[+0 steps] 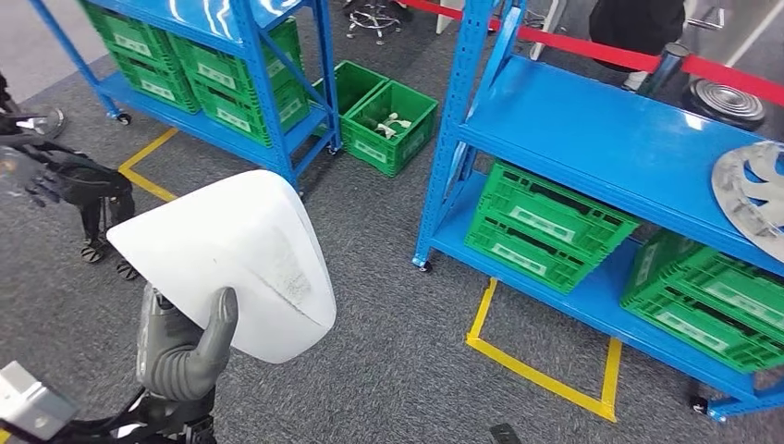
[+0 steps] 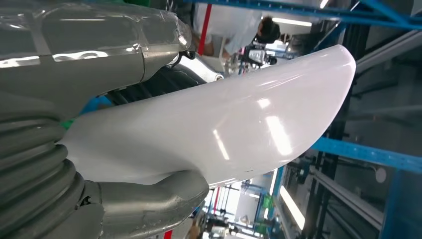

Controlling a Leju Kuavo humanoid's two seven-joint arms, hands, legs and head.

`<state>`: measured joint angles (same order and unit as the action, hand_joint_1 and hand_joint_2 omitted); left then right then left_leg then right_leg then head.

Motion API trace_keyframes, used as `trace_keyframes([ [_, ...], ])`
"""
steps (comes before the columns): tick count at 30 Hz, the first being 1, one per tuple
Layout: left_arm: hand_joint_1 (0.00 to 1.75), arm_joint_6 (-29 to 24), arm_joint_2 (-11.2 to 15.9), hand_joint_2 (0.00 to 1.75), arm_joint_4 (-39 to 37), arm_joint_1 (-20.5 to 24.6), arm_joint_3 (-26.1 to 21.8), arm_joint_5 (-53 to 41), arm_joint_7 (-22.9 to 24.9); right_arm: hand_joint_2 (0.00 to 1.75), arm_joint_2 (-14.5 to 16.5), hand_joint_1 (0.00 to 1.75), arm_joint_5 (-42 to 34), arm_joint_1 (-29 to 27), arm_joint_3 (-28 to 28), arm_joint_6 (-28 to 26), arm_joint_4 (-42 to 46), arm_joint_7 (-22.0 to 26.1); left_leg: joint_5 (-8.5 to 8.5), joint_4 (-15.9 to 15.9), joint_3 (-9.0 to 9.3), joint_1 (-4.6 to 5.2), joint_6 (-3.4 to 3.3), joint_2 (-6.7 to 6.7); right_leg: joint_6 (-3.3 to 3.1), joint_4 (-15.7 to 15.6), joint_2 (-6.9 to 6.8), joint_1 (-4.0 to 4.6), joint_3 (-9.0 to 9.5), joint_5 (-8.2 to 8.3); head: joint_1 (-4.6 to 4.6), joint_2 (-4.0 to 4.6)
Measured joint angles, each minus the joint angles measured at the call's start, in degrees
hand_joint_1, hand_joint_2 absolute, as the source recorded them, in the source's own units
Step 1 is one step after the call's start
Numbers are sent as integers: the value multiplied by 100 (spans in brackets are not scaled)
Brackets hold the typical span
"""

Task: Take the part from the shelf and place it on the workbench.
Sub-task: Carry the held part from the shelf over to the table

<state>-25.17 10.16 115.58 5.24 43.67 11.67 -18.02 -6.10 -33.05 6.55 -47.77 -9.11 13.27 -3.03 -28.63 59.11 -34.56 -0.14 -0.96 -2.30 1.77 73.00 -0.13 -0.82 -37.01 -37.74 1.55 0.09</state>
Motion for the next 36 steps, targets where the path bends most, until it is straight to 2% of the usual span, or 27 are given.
trace_keyframes([
  [1, 175, 2, 0, 175, 0, 0, 0, 0, 1, 175, -1, 0, 2, 3, -1, 0, -1, 1, 1, 0, 14, 12, -3, -79, -39, -228, 29, 8, 81, 201, 25, 0],
  [3, 175, 5, -3, 175, 0, 2, 0, 0, 1, 175, -9, 0, 4, 18, -1, 0, -1, 5, 1, 1, 36, 29, 0, -208, -136, -969, 195, 26, 377, 620, 66, 0],
  [4, 175, 7, -5, 175, 0, 4, -1, 0, 1, 175, -16, 0, 5, 25, -1, 1, -1, 8, 4, 5, 31, 29, 11, -263, -171, -1261, 281, 34, 500, 721, 74, 0],
  [5, 175, 7, -7, 175, 0, 6, -1, 0, 1, 175, -24, 0, 6, 31, -1, 1, 0, 11, 15, 4, 14, 19, 33, -312, -192, -1429, 341, 43, 571, 748, 80, 0],
  [7, 175, 8, -8, 175, 2, 6, -2, 0, 1, 175, -28, 0, 7, 42, -1, 1, 1, 13, 49, -9, -23, -5, 100, -410, -208, -1528, 311, 55, 617, 737, 89, 0],
  [8, 175, 8, -8, 175, 5, 1, -2, -1, 1, 175, -20, 0, 7, 48, -1, 1, 2, 14, 45, -4, -35, -3, 131, -375, -217, -1566, 254, 49, 632, 760, 99, 0],
  [9, 175, 8, -5, 175, 10, 3, -2, -1, 0, 175, -16, 0, 8, 51, -1, 1, 4, 14, -4, 44, -61, 10, 162, -241, -235, -1615, 201, 41, 652, 788, 82, 0],
  [11, 175, 9, -1, 175, 16, 16, -2, -2, 0, 175, -5, 0, 9, 51, -1, 2, 11, 15, -290, 454, -256, 10, 218, 114, -267, -1693, 79, 25, 682, 835, 3, 0],
  [12, 175, 10, 1, 175, 16, 23, -2, -2, 0, 175, -9, 0, 9, 42, -1, 2, 11, 15, -471, 793, -420, -9, 252, 228, -279, -1701, 20, 27, 685, 839, -54, 0],
  [13, 175, 10, 3, 175, 14, 23, -2, -2, 1, 175, -8, 0, 9, 32, -1, 2, 12, 15, -613, 1128, -582, -37, 282, 252, -284, -1697, -50, 28, 682, 837, -93, 0],
  [14, 175, 10, 6, 175, 11, 18, -2, -2, 2, 175, -8, 0, 9, 24, -1, 2, 11, 15, -662, 1339, -682, -60, 309, 253, -281, -1691, -116, 28, 682, 830, -120, 0],
  [15, 175, 11, 9, 175, 8, 15, -2, -2, 3, 175, -5, 0, 9, 22, -1, 2, 11, 15, -606, 1365, -690, -80, 333, 259, -272, -1683, -180, 25, 683, 821, -141, 0],
  [16, 175, 12, 11, 175, 5, 15, -2, -2, 6, 175, 0, 0, 9, 26, -1, 2, 12, 15, -456, 1173, -583, -95, 351, 288, -256, -1669, -234, 19, 686, 806, -156, 0],
  [17, 175, 14, 11, 175, 3, 16, -2, -2, 9, 175, 5, 0, 9, 32, -1, 2, 13, 15, -263, 822, -387, -105, 363, 371, -230, -1648, -283, 12, 692, 786, -170, 0],
  [18, 175, 15, 11, 175, 2, 17, -2, -2, 16, 175, 9, 0, 9, 38, -1, 2, 14, 15, -135, 467, -185, -88, 360, 511, -194, -1623, -325, 18, 696, 761, -189, 0],
  [20, 175, 16, 10, 175, 4, 16, -3, -3, 27, 175, 9, 0, 8, 47, -1, 2, 14, 15, -31, 32, 49, -51, 291, 703, -122, -1579, -395, 34, 705, 717, -208, 0],
  [21, 175, 16, 9, 175, 5, 14, -3, -4, 33, 175, 7, 0, 7, 50, -1, 2, 14, 15, -56, -1, 58, -28, 246, 710, -94, -1577, -430, 42, 715, 708, -202, 0],
  [23, 175, 16, 8, 175, 10, 9, -3, -5, 41, 175, 11, 0, 4, 51, -2, 2, 15, 15, -32, -18, 46, -32, 162, 584, -43, -1578, -480, 27, 741, 680, -176, 0],
  [25, 175, 16, 3, 175, 16, 14, -2, -7, 45, 175, 18, 0, 2, 44, -3, 2, 16, 15, -2, -39, 46, -48, 98, 453, 6, -1375, -333, 5, 679, 490, -141, 0],
  [27, 175, 16, -5, 175, 19, 18, -2, -7, 48, 175, 20, 0, 0, 26, -3, 2, 16, 15, 18, -45, 39, -46, 48, 316, 23, -717, -107, -6, 413, 106, -74, 0],
  [28, 175, 16, -8, 175, 18, 16, -1, -7, 49, 175, 19, 0, -1, 10, -3, 2, 16, 15, 24, -44, 33, -37, 30, 237, 18, -329, -53, -5, 244, -59, -46, 0],
  [29, 175, 16, -8, 175, 16, 11, -1, -7, 51, 175, 18, 0, -2, -6, -3, 3, 15, 15, 29, -43, 29, -27, 18, 151, 8, -49, -27, -4, 117, -137, -27, 0],
  [30, 175, 16, -8, 175, 15, 8, 0, -7, 52, 175, 19, 0, -3, -19, -4, 3, 14, 15, 33, -42, 29, -19, 11, 64, -9, 33, -11, -3, 72, -97, -11, 0],
  [31, 175, 16, -8, 175, 14, 4, 0, -7, 53, 175, 19, 0, -4, -23, -4, 3, 14, 15, 36, -41, 35, -13, 10, -26, -35, -110, 12, -1, 126, 59, 10, 0],
  [32, 175, 16, -8, 175, 14, 3, 0, -7, 53, 175, 19, 0, -4, -21, -5, 4, 14, 15, 39, -41, 46, -8, 12, -107, -67, -440, 65, 0, 263, 288, 35, 0],
  [34, 175, 16, -9, 175, 15, 4, 0, -7, 53, 175, 7, 0, -5, -16, -5, 4, 14, 14, 48, -34, 52, -5, 33, -256, -144, -1156, 288, 0, 565, 648, 70, 0],
  [36, 175, 14, -9, 175, 15, 2, 0, -8, 52, 175, -6, 0, -5, -3, -5, 6, 14, 11, 80, -26, 2, -27, 92, -374, -181, -1477, 416, 11, 691, 708, 90, 0],
])
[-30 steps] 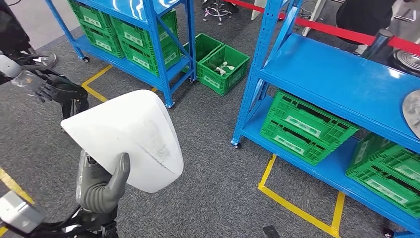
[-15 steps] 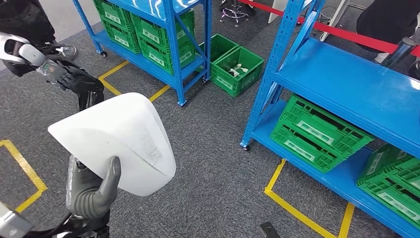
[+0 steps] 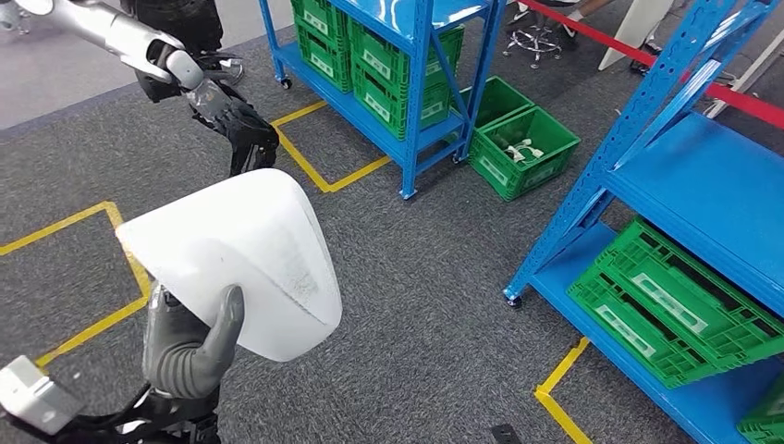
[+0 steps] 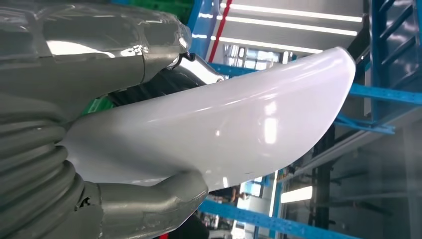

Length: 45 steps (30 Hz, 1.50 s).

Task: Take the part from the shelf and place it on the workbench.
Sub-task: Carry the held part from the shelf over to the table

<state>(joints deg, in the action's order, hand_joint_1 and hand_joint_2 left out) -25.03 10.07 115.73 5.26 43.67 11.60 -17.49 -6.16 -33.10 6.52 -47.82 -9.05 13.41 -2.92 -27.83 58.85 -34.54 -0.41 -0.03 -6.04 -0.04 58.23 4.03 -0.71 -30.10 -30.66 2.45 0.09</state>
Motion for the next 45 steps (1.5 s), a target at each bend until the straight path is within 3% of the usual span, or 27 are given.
trace_keyframes([
  [2, 175, -4, 1, 175, 1, -9, 0, 0, -1, 175, 2, 0, -2, 27, 0, 3, 1, -7, 33, -8, -51, -19, 78, -35, -14, -95, -94, 6, 27, 11, 15, 0],
  [4, 175, -8, 4, 175, 3, -13, -1, -1, -3, 175, 8, 0, -3, 42, 0, 4, 3, -11, -83, 124, -130, 7, 132, 292, -51, -183, -215, -7, 61, 64, -26, 0],
  [6, 175, -13, 8, 175, 1, -14, -1, -1, -3, 175, 5, 0, -4, 33, 1, 9, 2, -13, -412, 652, -389, 9, 178, 635, -77, -226, -345, -7, 75, 92, -117, 0],
  [8, 175, -24, 13, 175, -9, -27, -1, 1, 4, 175, -1, 0, -7, 12, 1, 21, -3, -32, -668, 1274, -690, -33, 225, 654, -81, -225, -496, 0, 65, 92, -196, 0],
  [9, 175, -30, 16, 175, -14, -37, -1, 2, 9, 175, 1, 0, -7, 6, 0, 30, -4, -45, -660, 1387, -740, -50, 244, 648, -75, -221, -570, 0, 63, 87, -225, 0],
  [11, 175, -39, 22, 175, -20, -53, 0, 3, 17, 175, 12, 0, -8, 12, 0, 41, -4, -69, -379, 1018, -520, -69, 263, 698, -46, -206, -698, -6, 70, 66, -262, 0],
  [12, 175, -41, 25, 175, -19, -58, 0, 3, 18, 175, 18, 0, -9, 19, 0, 45, -4, -73, -228, 649, -313, -62, 264, 825, -18, -190, -750, -7, 77, 48, -279, 0],
  [14, 175, -59, 27, 175, -17, -64, 0, 6, 22, 175, 22, 0, -14, 35, -1, 47, -5, -88, -69, 94, -9, -22, 203, 1067, 48, -147, -840, 14, 86, -1, -306, 0],
  [15, 175, -87, 28, 175, -16, -70, 0, 9, 28, 175, 22, 0, -19, 41, -2, 52, -5, -106, -74, -6, 35, 5, 159, 1128, 79, -139, -884, 25, 93, -17, -300, 0],
  [17, 175, -211, 37, 175, -12, -101, 1, 15, 55, 175, 22, 0, -27, 45, -6, 83, -6, -193, -62, -26, 27, 26, 56, 1016, 141, -152, -961, 20, 119, -38, -273, 0],
  [19, 175, -377, 57, 175, 8, -146, 1, 10, 91, 175, 25, 0, -15, 39, -23, 132, -6, -283, -33, -50, 26, 15, -20, 877, 199, -21, -818, -5, 95, -186, -240, 0],
  [20, 175, -447, 70, 175, 22, -163, 2, 3, 109, 175, 26, 0, -4, 31, -37, 151, -6, -306, -19, -61, 27, 5, -48, 807, 215, 211, -684, -14, 8, -350, -214, 0],
  [22, 175, -533, 98, 175, 45, -189, 2, -15, 131, 175, 28, 0, 9, 5, -69, 175, -6, -320, -7, -61, 17, 23, -84, 657, 210, 998, -480, -17, -325, -750, -143, 0],
  [24, 175, -566, 129, 175, 54, -222, 3, -24, 143, 175, 28, 0, 10, -19, -90, 183, -8, -320, -1, -58, 18, 53, -106, 487, 179, 1529, -431, -11, -584, -874, -98, 0],
  [25, 175, -573, 144, 175, 57, -236, 3, -28, 149, 175, 29, 0, 11, -23, -95, 184, -9, -320, 0, -57, 26, 65, -109, 401, 148, 1464, -415, -2, -576, -746, -80, 0],
  [26, 175, -576, 158, 175, 64, -244, 4, -36, 158, 175, 30, 0, 14, -23, -101, 184, -10, -320, 1, -56, 40, 76, -111, 321, 110, 1193, -381, 10, -476, -529, -56, 0],
  [28, 175, -577, 180, 175, 89, -243, 5, -61, 183, 175, 30, 0, 31, -15, -120, 184, -12, -309, 3, -51, 62, 95, -106, 179, 13, 424, -191, 30, -176, -100, -18, 0],
  [30, 175, -539, 196, 175, 110, -233, 6, -79, 223, 175, 30, 0, 54, -4, -138, 174, -14, -247, 23, -44, 35, 88, -66, 63, -46, -16, -45, 43, 3, 27, -8, 0],
  [32, 175, -436, 213, 175, 126, -219, 8, -85, 274, 175, 45, 0, 65, 12, -151, 136, -15, -83, 63, -54, -10, 61, 4, -38, -69, -102, -97, 59, 42, 18, -3, 0],
  [34, 175, -246, 226, 175, 141, -186, 10, -100, 342, 175, 78, 0, 68, 38, -167, 87, -15, 159, -11, 29, -76, 67, 55, 208, -103, -193, -210, 56, 75, 81, -23, 0],
  [36, 175, -61, 232, 175, 144, -121, 17, -137, 429, 175, 111, 0, 71, 59, -175, 56, -14, 333, -318, 489, -299, 56, 109, 585, -129, -266, -336, 48, 95, 130, -81, 0],
  [38, 175, 26, 233, 175, 142, -79, 27, -196, 527, 175, 142, 0, 72, 51, -181, 49, -15, 353, -632, 1179, -631, -2, 180, 650, -134, -263, -471, 48, 87, 131, -151, 0],
  [39, 175, 44, 235, 175, 142, -76, 31, -227, 576, 175, 161, 0, 73, 44, -185, 51, -17, 317, -667, 1382, -728, -31, 212, 640, -127, -256, -540, 44, 84, 125, -182, 0],
  [40, 175, 53, 237, 175, 144, -75, 34, -252, 620, 175, 185, 0, 75, 40, -190, 53, -19, 272, -590, 1373, -718, -55, 240, 642, -112, -245, -607, 36, 83, 114, -210, 0],
  [41, 175, 58, 239, 175, 146, -74, 36, -272, 651, 175, 209, 0, 76, 40, -199, 54, -20, 226, -425, 1142, -589, -76, 265, 679, -89, -227, -666, 24, 84, 97, -233, 0],
  [43, 175, 61, 240, 175, 158, -65, 39, -290, 681, 175, 244, 0, 78, 44, -221, 55, -22, 180, -121, 423, -186, -82, 296, 933, -19, -167, -761, 18, 85, 41, -282, 0],
  [45, 175, 61, 242, 175, 177, -57, 43, -297, 697, 175, 255, 0, 80, 51, -235, 57, -23, 167, -51, 48, 13, -48, 232, 1120, 51, -118, -829, 32, 92, -8, -288, 0],
])
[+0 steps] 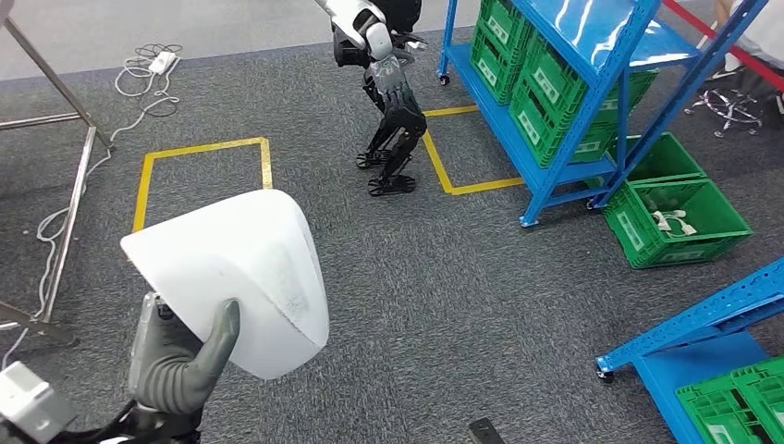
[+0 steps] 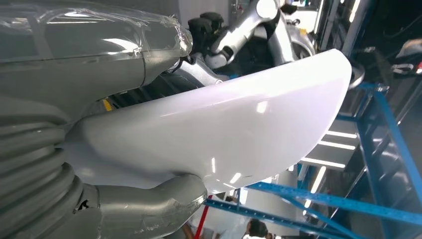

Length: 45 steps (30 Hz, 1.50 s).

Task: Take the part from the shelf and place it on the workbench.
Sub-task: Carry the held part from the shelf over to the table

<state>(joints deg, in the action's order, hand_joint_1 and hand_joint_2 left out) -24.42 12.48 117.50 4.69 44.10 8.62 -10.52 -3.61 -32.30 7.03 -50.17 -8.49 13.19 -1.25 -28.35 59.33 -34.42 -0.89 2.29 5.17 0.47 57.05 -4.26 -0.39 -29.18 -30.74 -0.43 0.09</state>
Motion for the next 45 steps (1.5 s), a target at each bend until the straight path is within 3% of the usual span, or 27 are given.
trace_keyframes([
  [2, 175, -32, 4, 175, 21, 0, 2, -38, 40, 175, 12, 0, 15, 5, -4, 38, -1, -74, -6, -19, -18, 32, -109, -74, 59, -1, -74, -6, 21, -12, 26, 0],
  [4, 175, -120, 14, 175, 67, -8, 3, -114, 128, 175, 32, 0, 46, 3, -16, 117, -1, -260, 18, -30, -32, 32, -184, -204, 117, 79, -10, -34, 6, -115, 56, 0],
  [5, 175, -165, 23, 175, 103, -12, 2, -149, 173, 175, 40, 0, 61, -6, -27, 149, -1, -351, 31, -36, -36, 29, -218, -274, 133, 265, 90, -43, -63, -259, 82, 0],
  [7, 175, -213, 47, 175, 171, -21, 2, -182, 231, 175, 60, 0, 72, -41, -48, 172, -3, -450, 46, -38, -46, 48, -271, -420, 132, 974, 311, -49, -362, -663, 156, 0],
  [9, 175, -243, 78, 175, 214, -46, 3, -192, 269, 175, 76, 0, 83, -68, -69, 183, -4, -474, 56, -36, -52, 92, -306, -584, 90, 1614, 389, -36, -660, -872, 208, 0],
  [10, 175, -262, 96, 175, 232, -58, 3, -194, 285, 175, 83, 0, 92, -70, -80, 181, -5, -460, 61, -36, -50, 114, -317, -670, 52, 1662, 406, -21, -696, -808, 234, 0],
  [11, 175, -278, 112, 175, 251, -68, 3, -195, 291, 175, 89, 0, 101, -67, -91, 172, -5, -427, 65, -36, -43, 130, -323, -755, 5, 1486, 429, 1, -631, -636, 257, 0],
  [14, 175, -252, 157, 175, 333, -47, 3, -197, 294, 175, 103, 0, 109, -58, -118, 92, -6, -233, 86, -31, -36, 144, -315, -986, -155, 433, 708, 71, -191, -60, 278, 0],
  [16, 175, -173, 178, 175, 378, -5, 2, -199, 292, 175, 111, 0, 94, -42, -139, 43, -7, -87, 124, -29, -83, 116, -261, -1117, -211, 125, 840, 95, -72, 4, 291, 0],
  [17, 175, -126, 185, 175, 397, 13, 2, -201, 292, 175, 122, 0, 78, -28, -145, 31, -7, -31, 148, -35, -107, 103, -225, -1181, -216, 77, 803, 102, -63, 12, 302, 0],
  [18, 175, -84, 188, 175, 416, 21, 1, -202, 293, 175, 136, 0, 60, -5, -146, 24, -7, 5, 150, -33, -125, 95, -207, -1170, -220, 21, 742, 96, -44, 35, 319, 0],
  [19, 175, -40, 193, 175, 434, 34, -1, -203, 292, 175, 157, 0, 36, 14, -147, 16, -7, 25, 110, 5, -153, 102, -194, -1038, -226, -41, 682, 88, -21, 71, 309, 0],
  [22, 175, 87, 205, 175, 444, 106, -5, -203, 284, 175, 207, 0, -19, 27, -147, 5, -7, 16, -345, 695, -481, 82, -110, -523, -249, -170, 475, 64, 25, 152, 229, 0],
  [24, 175, 140, 207, 175, 436, 121, -7, -202, 280, 175, 224, 0, -51, -13, -149, 5, -10, -32, -587, 1306, -759, 24, -14, -496, -237, -166, 317, 49, 21, 144, 169, 0],
  [25, 175, 155, 209, 175, 432, 120, -9, -202, 279, 175, 230, 0, -63, -30, -151, 5, -12, -51, -567, 1391, -788, -5, 29, -492, -220, -159, 240, 39, 21, 133, 136, 0],
  [27, 175, 164, 213, 175, 425, 122, -18, -202, 273, 175, 239, 0, -75, -38, -154, 5, -16, -74, -263, 942, -513, -50, 103, -402, -163, -118, 112, 9, 25, 95, 79, 0],
  [28, 175, 165, 214, 175, 424, 123, -27, -202, 267, 175, 239, 0, -78, -32, -154, 6, -16, -85, -133, 575, -302, -51, 131, -253, -120, -81, 66, 1, 25, 63, 52, 0],
  [30, 175, 165, 215, 175, 424, 121, -45, -198, 247, 175, 238, 0, -85, -17, -154, 8, -17, -113, -11, 82, -19, -35, 78, -27, -34, 4, 0, 8, 21, -8, 16, 0],
  [31, 175, 163, 217, 175, 424, 118, -51, -193, 233, 175, 237, 0, -93, -11, -155, 8, -18, -121, -36, 24, 7, -13, 20, 20, -4, 25, -29, 16, 27, -31, 20, 0],
  [33, 175, 154, 225, 175, 425, 105, -56, -173, 194, 175, 242, 0, -117, -9, -156, 5, -18, -119, -26, 23, -5, 7, -105, -101, 40, 28, -88, 0, 49, -59, 53, 0],
  [35, 175, 147, 236, 175, 428, 97, -62, -151, 156, 175, 247, 0, -140, -14, -156, -3, -18, -104, -5, 14, -18, 10, -174, -236, 79, 198, 44, -31, -4, -222, 84, 0],
  [37, 175, 145, 244, 175, 430, 95, -66, -137, 136, 175, 248, 0, -155, -31, -156, -11, -18, -91, 11, 11, -29, 21, -228, -378, 85, 814, 287, -38, -263, -586, 140, 0],
  [39, 175, 144, 249, 175, 426, 90, -67, -131, 132, 175, 250, 0, -168, -63, -156, -11, -19, -89, 20, 11, -33, 57, -265, -544, 44, 1544, 381, -23, -613, -857, 205, 0],
  [40, 175, 144, 251, 175, 422, 87, -67, -127, 131, 175, 251, 0, -173, -74, -156, -11, -20, -89, 24, 11, -31, 77, -275, -635, 6, 1696, 397, -9, -707, -838, 237, 0],
  [41, 175, 143, 253, 175, 419, 85, -67, -125, 130, 175, 252, 0, -176, -77, -156, -11, -21, -89, 28, 12, -26, 94, -281, -726, -41, 1629, 419, 12, -709, -703, 264, 0],
  [43, 175, 139, 254, 175, 413, 84, -68, -121, 125, 175, 247, 0, -179, -69, -156, -12, -25, -89, 35, 11, -13, 105, -288, -889, -153, 970, 566, 79, -482, -239, 295, 0],
  [45, 175, 128, 254, 175, 411, 82, -72, -121, 119, 175, 236, 0, -180, -69, -156, -10, -33, -87, 51, 15, -28, 95, -275, -1034, -236, 341, 773, 128, -240, 46, 296, 0],
])
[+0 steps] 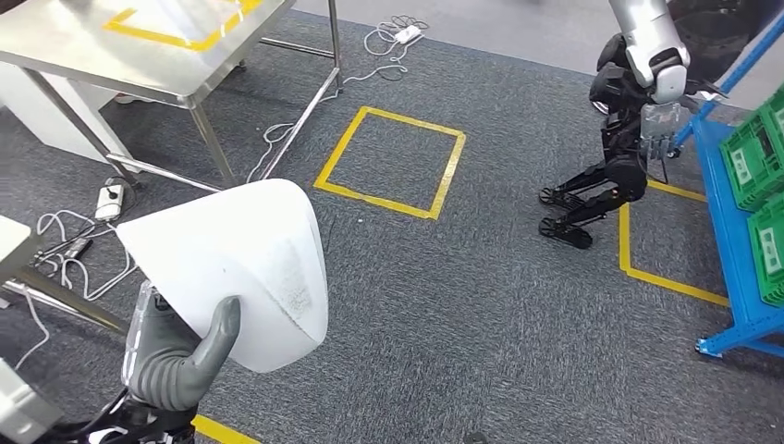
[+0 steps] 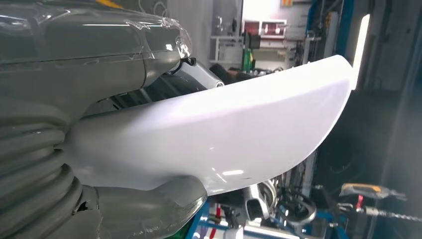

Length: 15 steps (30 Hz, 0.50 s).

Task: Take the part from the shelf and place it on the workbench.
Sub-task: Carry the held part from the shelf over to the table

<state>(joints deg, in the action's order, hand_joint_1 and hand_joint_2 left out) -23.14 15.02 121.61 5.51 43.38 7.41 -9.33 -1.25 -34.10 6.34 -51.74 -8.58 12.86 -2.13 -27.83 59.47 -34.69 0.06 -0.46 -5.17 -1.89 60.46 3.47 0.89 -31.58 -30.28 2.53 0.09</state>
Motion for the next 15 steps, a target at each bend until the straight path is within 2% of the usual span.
trace_keyframes([
  [1, 175, -5, 0, 175, 0, -3, -3, 0, -3, 175, -3, 0, -1, 3, 0, 1, -4, 2, 15, 0, -21, -14, 20, -65, -27, -153, 60, 14, 62, 29, 10, 0],
  [3, 175, -9, 1, 175, 1, -13, -12, 0, -7, 175, 1, 0, -7, 21, 0, 2, -9, 10, 49, -12, -63, -33, 79, -155, -46, -254, -9, 12, 108, 32, 31, 0],
  [4, 175, -10, 2, 175, 2, -21, -18, -1, -10, 175, 5, 0, -9, 37, 0, 2, -10, 13, 37, 1, -85, -23, 100, -46, -44, -320, -68, 0, 133, 61, 32, 0],
  [5, 175, -9, 4, 175, 1, -22, -22, -1, -12, 175, 9, 0, -12, 47, 1, 1, -10, 18, -34, 75, -130, -14, 121, 129, -42, -392, -128, -12, 158, 99, 7, 0],
  [7, 175, -8, 7, 175, -3, -19, -27, -2, -15, 175, 13, 0, -18, 49, 1, 0, -13, 24, -339, 515, -342, -18, 171, 500, -38, -488, -256, -27, 189, 153, -53, 0],
  [9, 175, 6, 7, 175, -17, -13, -26, -2, -16, 175, 14, 0, -44, 23, 0, 8, -16, 25, -635, 1162, -645, -72, 250, 549, -31, -491, -406, -41, 187, 152, -106, 0],
  [10, 175, 17, 7, 175, -27, -11, -26, -3, -14, 175, 16, 0, -64, 12, 0, 14, -17, 25, -664, 1346, -725, -98, 290, 544, -18, -482, -483, -55, 186, 143, -129, 0],
  [11, 175, 32, 5, 175, -38, -5, -25, -5, -12, 175, 16, 0, -89, 9, 0, 23, -19, 25, -581, 1316, -693, -121, 330, 551, 5, -466, -554, -74, 185, 129, -156, 0],
  [12, 175, 47, 2, 175, -48, 2, -23, -8, -9, 175, 17, 0, -109, 12, 0, 33, -21, 25, -418, 1084, -552, -142, 366, 577, 36, -440, -616, -97, 185, 108, -183, 0],
  [13, 175, 62, -1, 175, -56, 13, -23, -13, -7, 175, 17, 0, -122, 18, 0, 41, -22, 25, -252, 722, -345, -158, 405, 676, 80, -398, -671, -119, 186, 78, -215, 0],
  [14, 175, 75, -5, 175, -63, 27, -21, -17, -4, 175, 15, 0, -132, 28, 1, 49, -23, 25, -141, 397, -153, -155, 417, 802, 133, -346, -716, -124, 178, 39, -255, 0],
  [15, 175, 85, -12, 175, -69, 42, -20, -21, -2, 175, 14, 0, -133, 37, 1, 55, -23, 25, -86, 167, -23, -146, 381, 898, 179, -299, -751, -122, 174, 2, -280, 0],
])
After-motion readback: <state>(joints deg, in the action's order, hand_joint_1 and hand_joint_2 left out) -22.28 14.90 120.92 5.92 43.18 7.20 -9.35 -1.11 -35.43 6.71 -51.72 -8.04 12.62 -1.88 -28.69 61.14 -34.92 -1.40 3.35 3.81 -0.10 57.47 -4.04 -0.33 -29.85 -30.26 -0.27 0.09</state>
